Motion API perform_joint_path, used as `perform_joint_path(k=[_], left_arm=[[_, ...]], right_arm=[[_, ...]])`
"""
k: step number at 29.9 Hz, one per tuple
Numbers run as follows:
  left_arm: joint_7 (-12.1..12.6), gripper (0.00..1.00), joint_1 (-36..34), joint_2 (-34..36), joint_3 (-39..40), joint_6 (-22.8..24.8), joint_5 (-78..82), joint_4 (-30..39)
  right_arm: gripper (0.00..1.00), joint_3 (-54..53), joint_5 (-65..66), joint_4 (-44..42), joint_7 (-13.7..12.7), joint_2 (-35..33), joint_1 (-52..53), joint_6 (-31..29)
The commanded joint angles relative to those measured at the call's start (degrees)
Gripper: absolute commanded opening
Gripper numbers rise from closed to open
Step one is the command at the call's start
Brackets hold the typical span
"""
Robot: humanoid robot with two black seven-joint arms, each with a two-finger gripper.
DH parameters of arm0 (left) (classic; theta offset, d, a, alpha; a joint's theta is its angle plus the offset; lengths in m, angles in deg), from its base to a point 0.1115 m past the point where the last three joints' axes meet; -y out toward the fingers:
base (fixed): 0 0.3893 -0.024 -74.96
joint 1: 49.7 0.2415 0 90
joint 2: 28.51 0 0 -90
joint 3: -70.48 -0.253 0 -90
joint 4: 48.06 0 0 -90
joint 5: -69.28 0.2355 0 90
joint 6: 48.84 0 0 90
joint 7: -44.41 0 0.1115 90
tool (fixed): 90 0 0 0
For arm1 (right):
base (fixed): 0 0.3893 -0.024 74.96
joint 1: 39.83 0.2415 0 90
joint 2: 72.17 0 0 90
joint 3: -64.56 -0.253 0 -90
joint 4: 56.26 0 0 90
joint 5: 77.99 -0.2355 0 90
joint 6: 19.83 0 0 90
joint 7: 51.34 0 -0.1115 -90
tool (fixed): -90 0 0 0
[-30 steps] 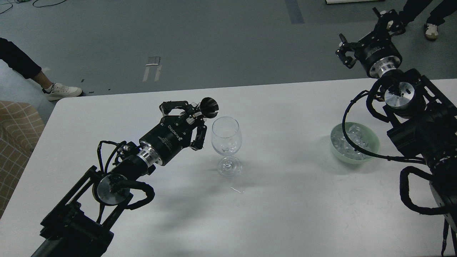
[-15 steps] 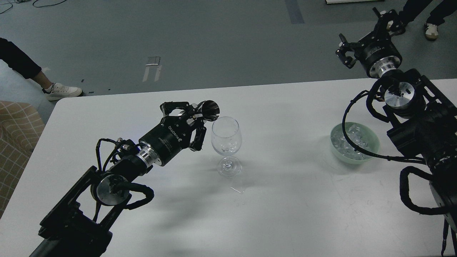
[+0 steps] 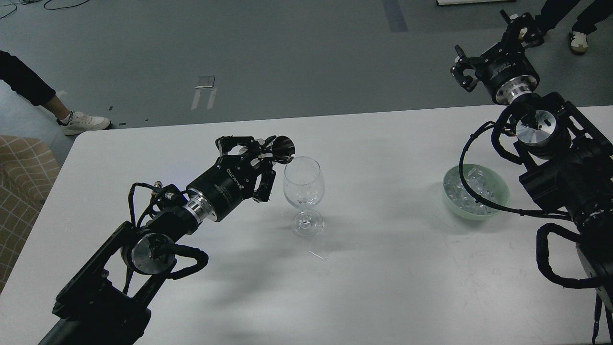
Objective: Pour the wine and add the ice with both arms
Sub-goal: 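Position the jigger above the wine glass rim with the left gripper, then tilt the jigger over the wine glass to pour with the left gripper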
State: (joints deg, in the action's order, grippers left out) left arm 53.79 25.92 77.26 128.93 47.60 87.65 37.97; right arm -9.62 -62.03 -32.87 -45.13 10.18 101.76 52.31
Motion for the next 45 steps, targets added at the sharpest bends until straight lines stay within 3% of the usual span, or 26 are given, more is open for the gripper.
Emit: perform_joint_path(k=[1, 45], left_arm=[[-0.1, 0.00, -0.3, 0.0, 0.0, 0.0, 1.9, -0.3], [-0.1, 0.00, -4.5, 1.2, -4.6, 0.2, 14.3, -0.7]], right_arm=[[1.00, -0.1, 0.0, 0.0, 0.0, 0.0, 0.3, 0.1], [1.00, -0.1, -0.1, 0.0, 0.0, 0.0, 0.4, 0.1]])
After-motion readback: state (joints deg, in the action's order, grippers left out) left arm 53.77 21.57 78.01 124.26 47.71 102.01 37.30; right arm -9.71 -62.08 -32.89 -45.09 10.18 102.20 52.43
